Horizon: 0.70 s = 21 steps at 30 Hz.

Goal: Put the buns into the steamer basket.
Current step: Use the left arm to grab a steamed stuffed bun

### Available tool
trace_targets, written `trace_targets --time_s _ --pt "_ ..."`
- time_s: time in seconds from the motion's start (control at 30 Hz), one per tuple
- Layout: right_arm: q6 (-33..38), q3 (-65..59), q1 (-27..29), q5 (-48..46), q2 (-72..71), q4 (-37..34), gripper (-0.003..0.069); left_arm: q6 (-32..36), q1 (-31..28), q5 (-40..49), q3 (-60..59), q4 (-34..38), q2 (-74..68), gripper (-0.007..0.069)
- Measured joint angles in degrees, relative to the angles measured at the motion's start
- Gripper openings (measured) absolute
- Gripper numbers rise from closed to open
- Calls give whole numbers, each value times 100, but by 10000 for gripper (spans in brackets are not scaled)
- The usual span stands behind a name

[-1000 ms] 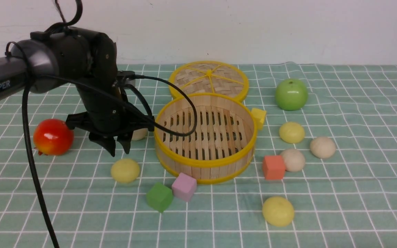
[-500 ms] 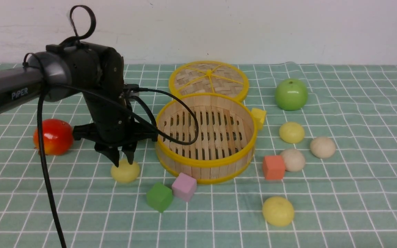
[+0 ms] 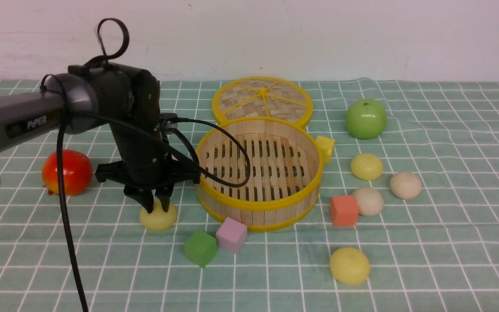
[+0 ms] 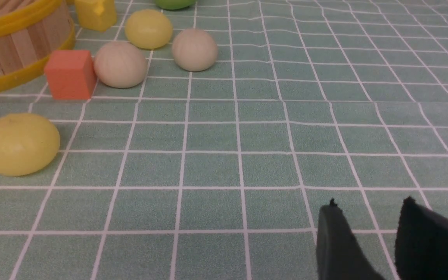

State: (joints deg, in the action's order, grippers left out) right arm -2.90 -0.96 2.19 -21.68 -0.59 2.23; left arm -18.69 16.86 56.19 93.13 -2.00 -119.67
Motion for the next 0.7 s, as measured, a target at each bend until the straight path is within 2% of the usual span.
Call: trace_targets --time_s 0.13,0.17,0.23,0.47,0.7 --pt "0 0 0 0 0 0 239 0 0 13 1 0 -4 95" --pt "0 0 0 0 0 0 239 0 0 37 1 0 -4 41" --pt "0 0 0 0 0 0 239 0 0 78 1 0 -4 -6" --pt "0 0 0 0 0 0 239 100 0 256 1 55 161 -13" --pt "0 0 0 0 0 0 239 365 0 256 156 523 724 -13"
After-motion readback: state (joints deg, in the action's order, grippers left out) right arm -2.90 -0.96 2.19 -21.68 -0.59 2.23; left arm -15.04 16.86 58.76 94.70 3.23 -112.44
